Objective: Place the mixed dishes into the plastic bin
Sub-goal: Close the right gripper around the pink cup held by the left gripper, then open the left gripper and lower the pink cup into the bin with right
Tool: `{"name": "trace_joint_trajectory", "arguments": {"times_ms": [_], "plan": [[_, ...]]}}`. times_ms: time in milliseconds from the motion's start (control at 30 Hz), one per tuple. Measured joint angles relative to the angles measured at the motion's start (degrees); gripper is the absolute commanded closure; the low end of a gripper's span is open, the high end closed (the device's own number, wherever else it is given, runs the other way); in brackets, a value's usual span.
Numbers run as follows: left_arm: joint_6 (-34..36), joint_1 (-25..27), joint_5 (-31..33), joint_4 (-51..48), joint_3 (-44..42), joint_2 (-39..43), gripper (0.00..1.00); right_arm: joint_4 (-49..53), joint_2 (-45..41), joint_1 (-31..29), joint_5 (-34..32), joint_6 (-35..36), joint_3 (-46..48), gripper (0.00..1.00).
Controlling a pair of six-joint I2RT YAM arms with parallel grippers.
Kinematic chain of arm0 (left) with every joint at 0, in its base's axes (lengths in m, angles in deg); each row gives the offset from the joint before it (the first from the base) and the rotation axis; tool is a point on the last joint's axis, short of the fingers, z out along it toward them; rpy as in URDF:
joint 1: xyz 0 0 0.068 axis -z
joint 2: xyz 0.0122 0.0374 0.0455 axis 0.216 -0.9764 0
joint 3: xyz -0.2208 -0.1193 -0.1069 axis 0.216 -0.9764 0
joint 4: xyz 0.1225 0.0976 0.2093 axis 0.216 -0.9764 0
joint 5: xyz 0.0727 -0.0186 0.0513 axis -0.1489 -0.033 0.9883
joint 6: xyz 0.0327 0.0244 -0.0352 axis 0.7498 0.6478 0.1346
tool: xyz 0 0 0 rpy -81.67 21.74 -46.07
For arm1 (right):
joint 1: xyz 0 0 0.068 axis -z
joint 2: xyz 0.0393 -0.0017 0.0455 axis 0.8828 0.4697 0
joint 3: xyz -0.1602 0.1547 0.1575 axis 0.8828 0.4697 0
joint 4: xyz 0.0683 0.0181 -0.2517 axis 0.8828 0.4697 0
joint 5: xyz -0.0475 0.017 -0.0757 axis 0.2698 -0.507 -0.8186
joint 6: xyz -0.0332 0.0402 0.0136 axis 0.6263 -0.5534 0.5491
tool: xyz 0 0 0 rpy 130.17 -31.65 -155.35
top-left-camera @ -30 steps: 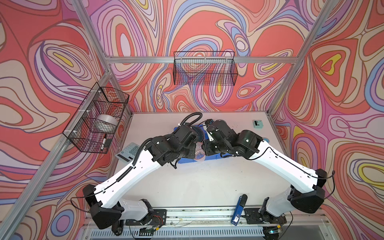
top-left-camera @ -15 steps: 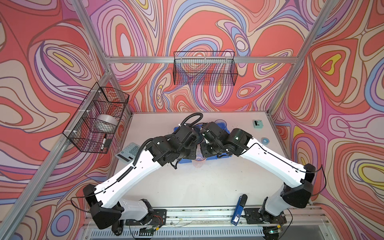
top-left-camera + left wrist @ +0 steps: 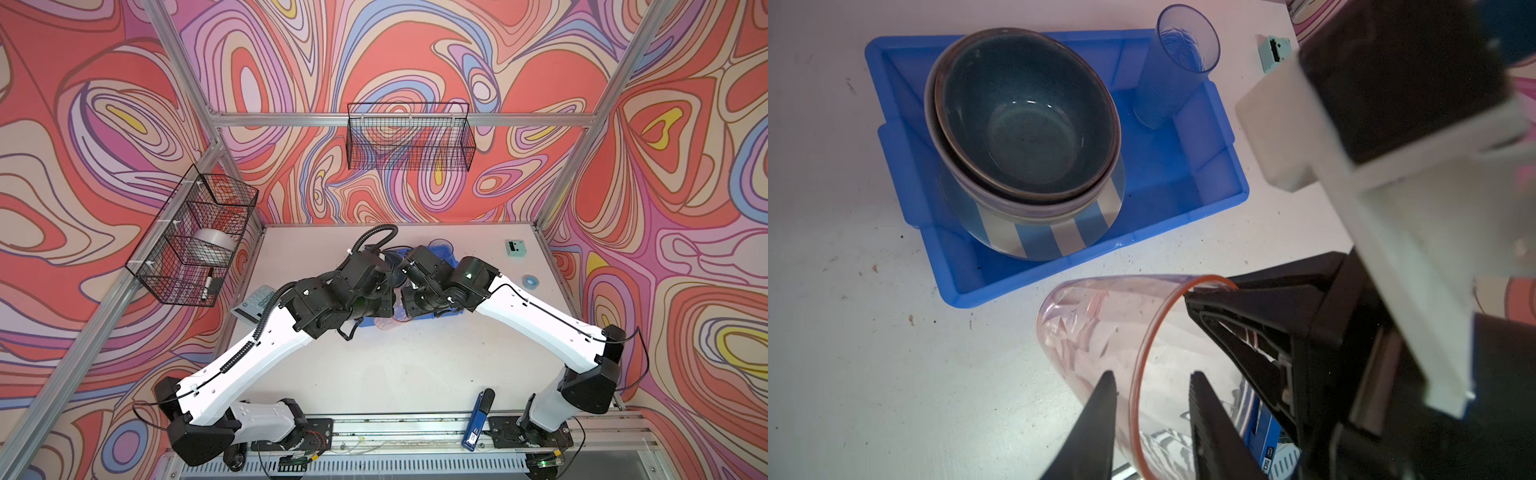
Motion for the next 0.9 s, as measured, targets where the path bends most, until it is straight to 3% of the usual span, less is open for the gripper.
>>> {"name": "trace_joint_trajectory", "arguments": {"times_ms": [333,700,900], "plan": [[-3.58,0.0,-1.4,-0.52,-5.49,10.23,0.44,1.99,-0.85,3.41,-2.05,1.84,0.0,1.0],[-4.39,0.0,2.6,-3.93,-9.64,18.03,0.37,4.33,-0.94,21.53,-2.08,10.75,-1.01,1.0],[-4.44,0.0,4.24,-5.31,-10.75,19.32,0.34,4.37,2.34,27.54,-2.23,14.91,-3.34,1.0]]}}
